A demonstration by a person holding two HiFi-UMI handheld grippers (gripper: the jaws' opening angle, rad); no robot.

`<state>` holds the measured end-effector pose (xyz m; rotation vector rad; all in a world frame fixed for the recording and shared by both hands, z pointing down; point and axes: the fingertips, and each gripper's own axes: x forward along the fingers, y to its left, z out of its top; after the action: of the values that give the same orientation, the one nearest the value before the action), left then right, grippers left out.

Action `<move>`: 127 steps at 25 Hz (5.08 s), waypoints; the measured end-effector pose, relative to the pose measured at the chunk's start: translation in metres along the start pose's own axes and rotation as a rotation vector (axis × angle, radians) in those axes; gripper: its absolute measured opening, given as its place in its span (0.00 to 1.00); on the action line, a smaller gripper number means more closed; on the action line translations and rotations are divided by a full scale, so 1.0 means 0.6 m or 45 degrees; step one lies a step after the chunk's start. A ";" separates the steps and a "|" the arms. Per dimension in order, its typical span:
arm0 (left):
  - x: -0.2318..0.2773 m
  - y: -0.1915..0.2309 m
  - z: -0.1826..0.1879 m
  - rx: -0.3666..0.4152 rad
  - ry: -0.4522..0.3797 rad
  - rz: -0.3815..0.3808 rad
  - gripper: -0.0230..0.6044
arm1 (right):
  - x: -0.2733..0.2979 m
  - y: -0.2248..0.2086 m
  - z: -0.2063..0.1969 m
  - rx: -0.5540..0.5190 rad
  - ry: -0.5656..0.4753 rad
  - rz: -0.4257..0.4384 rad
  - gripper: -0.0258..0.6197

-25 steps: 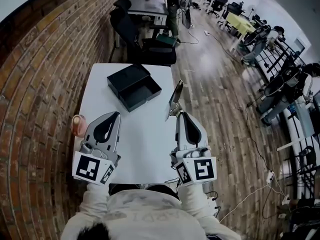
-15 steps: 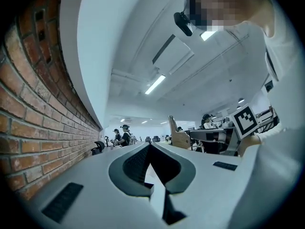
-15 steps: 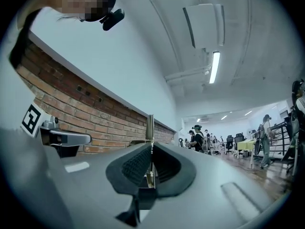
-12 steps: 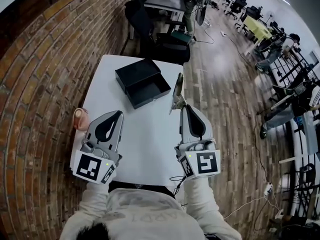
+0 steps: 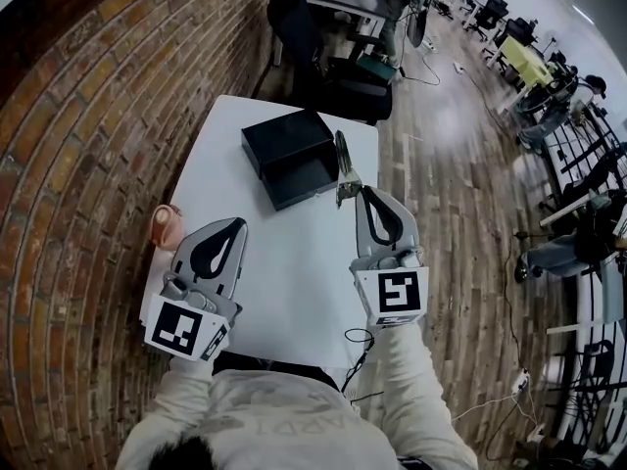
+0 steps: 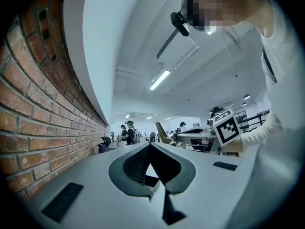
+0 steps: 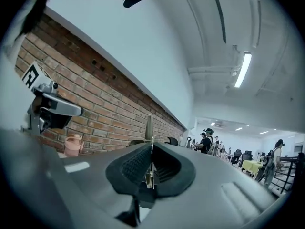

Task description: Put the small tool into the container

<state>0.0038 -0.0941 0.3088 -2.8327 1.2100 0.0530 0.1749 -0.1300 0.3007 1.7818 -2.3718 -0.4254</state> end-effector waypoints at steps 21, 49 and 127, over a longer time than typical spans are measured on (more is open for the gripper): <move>0.054 0.087 -0.060 -0.072 0.066 -0.001 0.04 | 0.175 0.048 -0.178 -0.513 0.283 0.235 0.07; 0.087 0.146 -0.142 -0.157 0.144 0.039 0.04 | 0.286 0.119 -0.406 -1.189 0.515 0.667 0.07; 0.071 0.161 -0.153 -0.166 0.168 0.041 0.04 | 0.281 0.132 -0.491 -0.431 0.808 0.569 0.05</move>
<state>-0.0360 -0.1980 0.3936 -2.9710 1.3240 -0.0568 0.1374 -0.3116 0.5958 0.9981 -1.9962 -0.1508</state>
